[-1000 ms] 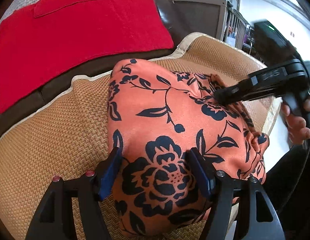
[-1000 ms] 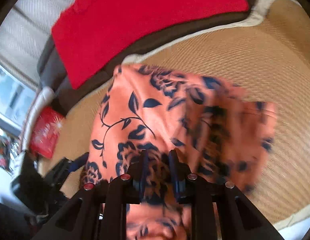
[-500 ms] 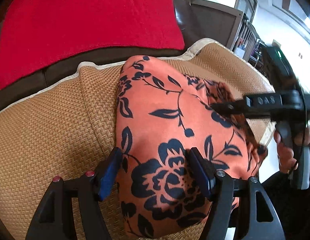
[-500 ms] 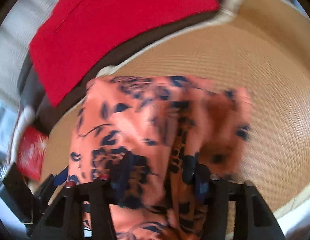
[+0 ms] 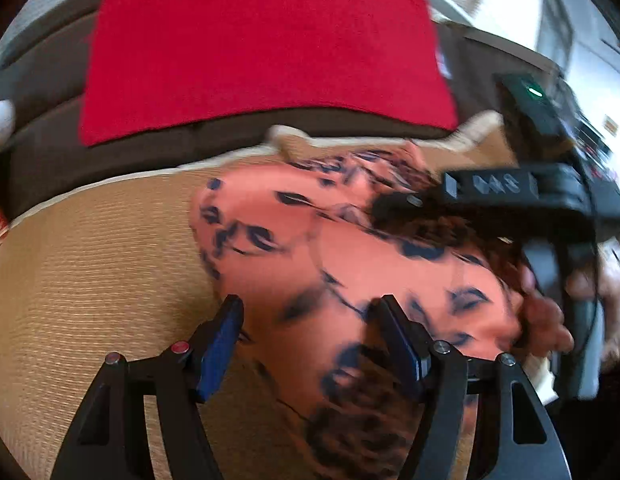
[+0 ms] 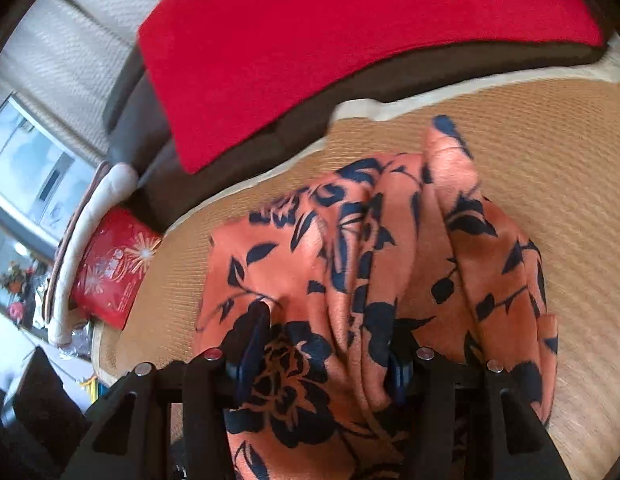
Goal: Fold small clothes
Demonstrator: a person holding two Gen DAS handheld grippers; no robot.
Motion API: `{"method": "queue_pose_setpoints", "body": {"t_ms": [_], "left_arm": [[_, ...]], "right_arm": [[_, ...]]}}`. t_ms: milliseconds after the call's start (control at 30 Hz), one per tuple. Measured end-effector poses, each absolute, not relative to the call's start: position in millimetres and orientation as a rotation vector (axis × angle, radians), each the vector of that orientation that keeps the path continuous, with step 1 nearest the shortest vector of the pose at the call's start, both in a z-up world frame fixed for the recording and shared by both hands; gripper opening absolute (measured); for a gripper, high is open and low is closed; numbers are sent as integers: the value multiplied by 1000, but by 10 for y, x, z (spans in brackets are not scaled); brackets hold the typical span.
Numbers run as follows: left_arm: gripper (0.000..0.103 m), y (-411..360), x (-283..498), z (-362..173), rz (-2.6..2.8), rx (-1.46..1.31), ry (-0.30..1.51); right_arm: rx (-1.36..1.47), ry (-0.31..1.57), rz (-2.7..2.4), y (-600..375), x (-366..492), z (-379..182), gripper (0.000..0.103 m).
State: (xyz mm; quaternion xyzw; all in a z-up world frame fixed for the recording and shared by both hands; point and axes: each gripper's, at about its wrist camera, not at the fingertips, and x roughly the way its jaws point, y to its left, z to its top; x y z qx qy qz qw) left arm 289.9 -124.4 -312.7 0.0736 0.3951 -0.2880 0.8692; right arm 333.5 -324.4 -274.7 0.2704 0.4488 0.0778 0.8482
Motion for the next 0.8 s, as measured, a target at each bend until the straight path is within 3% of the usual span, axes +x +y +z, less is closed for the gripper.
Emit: {"method": "queue_pose_setpoints", "body": {"t_ms": [167, 367, 533, 800], "left_arm": [[70, -1179, 3090, -3175, -568, 105, 851], [70, -1171, 3111, -3152, -556, 60, 853], [70, -1386, 3062, -3314, -595, 120, 894], [71, -1279, 3111, -3206, -587, 62, 880]], "right_arm": [[538, 849, 113, -3276, 3225, -2587, 38], [483, 751, 157, -3171, 2900, -2318, 38], [287, 1009, 84, -2884, 2797, -2716, 34], [475, 966, 153, -3154, 2552, -2625, 35]]}}
